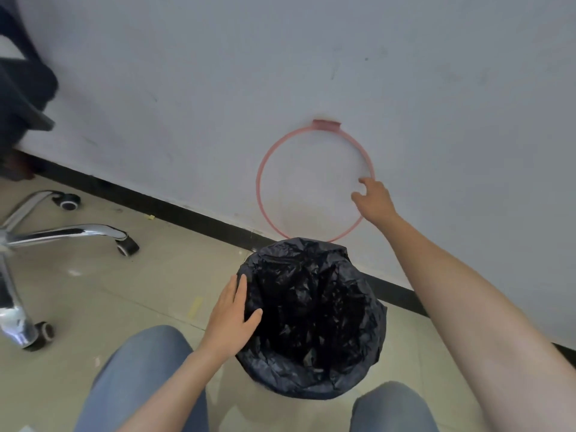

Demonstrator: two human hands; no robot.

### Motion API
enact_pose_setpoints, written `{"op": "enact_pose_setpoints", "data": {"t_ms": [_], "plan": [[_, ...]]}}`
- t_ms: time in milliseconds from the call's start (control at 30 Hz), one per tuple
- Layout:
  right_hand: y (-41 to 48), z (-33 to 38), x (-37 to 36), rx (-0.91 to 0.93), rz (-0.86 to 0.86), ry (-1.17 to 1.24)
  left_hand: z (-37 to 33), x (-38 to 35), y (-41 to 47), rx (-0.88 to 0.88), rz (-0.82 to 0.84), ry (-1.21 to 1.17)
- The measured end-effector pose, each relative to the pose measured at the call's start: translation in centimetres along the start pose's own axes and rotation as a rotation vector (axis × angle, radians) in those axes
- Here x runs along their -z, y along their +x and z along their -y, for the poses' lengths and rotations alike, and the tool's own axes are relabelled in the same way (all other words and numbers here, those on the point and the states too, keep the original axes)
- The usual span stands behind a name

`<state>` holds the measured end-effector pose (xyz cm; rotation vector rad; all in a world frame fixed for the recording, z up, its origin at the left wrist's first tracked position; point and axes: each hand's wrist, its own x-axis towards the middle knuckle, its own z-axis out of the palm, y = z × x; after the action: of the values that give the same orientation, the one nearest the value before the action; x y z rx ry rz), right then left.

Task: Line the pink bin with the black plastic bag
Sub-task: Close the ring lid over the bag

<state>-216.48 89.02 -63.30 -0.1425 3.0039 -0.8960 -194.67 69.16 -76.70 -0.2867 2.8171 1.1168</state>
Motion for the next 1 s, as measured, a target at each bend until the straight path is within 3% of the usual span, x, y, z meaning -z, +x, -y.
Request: {"op": "enact_pose_setpoints", "data": {"t_ms": [167, 267, 500, 633, 767, 833, 900, 1000], "plan": [[2.7, 2.3, 1.7, 0.170, -0.131, -0.140, 0.2, -0.5, 0.1, 0.005, -0.018, 0.073], [4.2, 4.8, 2.5, 0.292, -0.120, -0.249, 0.2, -0.7, 0.4, 0.017, -0.021, 0.132], [4.7, 6.6, 1.7, 0.218, -0.111, -0.340, 0.3, -0.6, 0.8, 0.009, -0.036, 0.169], [2.5, 6.4, 3.0, 0.287, -0.231, -0.401, 0.3, -0.8, 0.5, 0.006, -0.045, 0.177], [-1.7, 5.5, 4.6, 0.483, -0.360, -0.311, 0.5, -0.7, 0.6, 0.011, -0.069, 0.161], [-4.7, 4.6, 5.2, 0.579, -0.314, -0.193, 0.6, -0.5, 0.5, -0.004, -0.099, 0.084], [-8.7, 3.1, 4.5, 0.639, -0.150, -0.057, 1.0, 0.0, 0.0, 0.009, -0.181, -0.066], [-15.5, -0.2, 1.7, 0.788, -0.015, -0.042, 1.5, 1.3, -1.1, 0.027, -0.319, -0.254]]}}
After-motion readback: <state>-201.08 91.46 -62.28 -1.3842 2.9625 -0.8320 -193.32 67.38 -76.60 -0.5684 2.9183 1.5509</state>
